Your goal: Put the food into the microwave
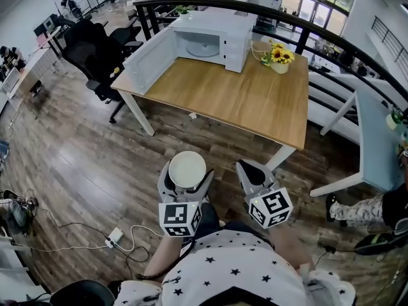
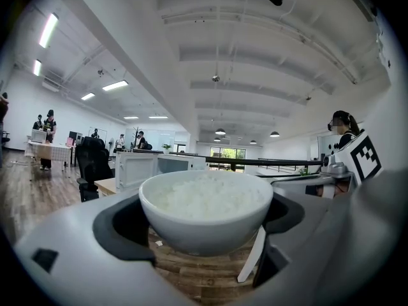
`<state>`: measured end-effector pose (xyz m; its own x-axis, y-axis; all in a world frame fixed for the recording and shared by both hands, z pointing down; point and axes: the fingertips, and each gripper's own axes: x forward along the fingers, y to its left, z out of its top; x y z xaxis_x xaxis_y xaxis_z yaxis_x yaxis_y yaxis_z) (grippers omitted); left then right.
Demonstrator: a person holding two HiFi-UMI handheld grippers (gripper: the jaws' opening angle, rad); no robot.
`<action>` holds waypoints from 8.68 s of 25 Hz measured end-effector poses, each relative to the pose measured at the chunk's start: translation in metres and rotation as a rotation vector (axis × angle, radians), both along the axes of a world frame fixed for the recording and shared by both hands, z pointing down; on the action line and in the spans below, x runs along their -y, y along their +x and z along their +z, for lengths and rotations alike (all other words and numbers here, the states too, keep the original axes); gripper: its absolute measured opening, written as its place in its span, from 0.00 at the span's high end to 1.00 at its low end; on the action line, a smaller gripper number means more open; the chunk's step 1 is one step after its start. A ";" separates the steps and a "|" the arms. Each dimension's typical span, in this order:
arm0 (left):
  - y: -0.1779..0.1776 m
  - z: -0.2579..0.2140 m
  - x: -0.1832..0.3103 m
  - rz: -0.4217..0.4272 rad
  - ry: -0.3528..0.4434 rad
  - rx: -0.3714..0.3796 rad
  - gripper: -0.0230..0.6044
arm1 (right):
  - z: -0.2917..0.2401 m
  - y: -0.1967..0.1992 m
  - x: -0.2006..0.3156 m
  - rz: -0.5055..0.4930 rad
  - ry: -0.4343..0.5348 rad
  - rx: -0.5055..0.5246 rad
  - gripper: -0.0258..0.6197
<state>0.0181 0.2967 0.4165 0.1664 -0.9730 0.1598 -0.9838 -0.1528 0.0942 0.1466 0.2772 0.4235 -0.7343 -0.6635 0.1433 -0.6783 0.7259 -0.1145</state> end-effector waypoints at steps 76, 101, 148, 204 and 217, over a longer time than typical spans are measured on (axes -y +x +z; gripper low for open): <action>-0.153 0.004 0.443 0.148 -0.016 -0.015 0.16 | 0.002 -0.160 0.411 0.120 -0.025 -0.052 0.95; -0.138 0.037 0.594 0.155 -0.052 0.026 0.16 | 0.032 -0.153 0.524 0.059 -0.098 -0.068 0.95; -0.122 0.150 0.774 0.140 -0.225 0.142 0.16 | 0.099 -0.135 0.581 0.067 -0.241 -0.118 0.95; -0.129 0.148 0.756 0.135 -0.347 0.139 0.16 | 0.075 -0.142 0.554 0.098 -0.191 -0.100 0.95; -0.122 0.101 0.663 0.195 -0.277 0.063 0.17 | 0.054 -0.146 0.501 0.111 -0.138 -0.087 0.95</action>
<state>-0.1042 -0.3660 0.5176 0.3262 -0.8423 0.4291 -0.9438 -0.3156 0.0981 0.0004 -0.2235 0.4774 -0.6386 -0.7092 0.2987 -0.7649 0.6276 -0.1450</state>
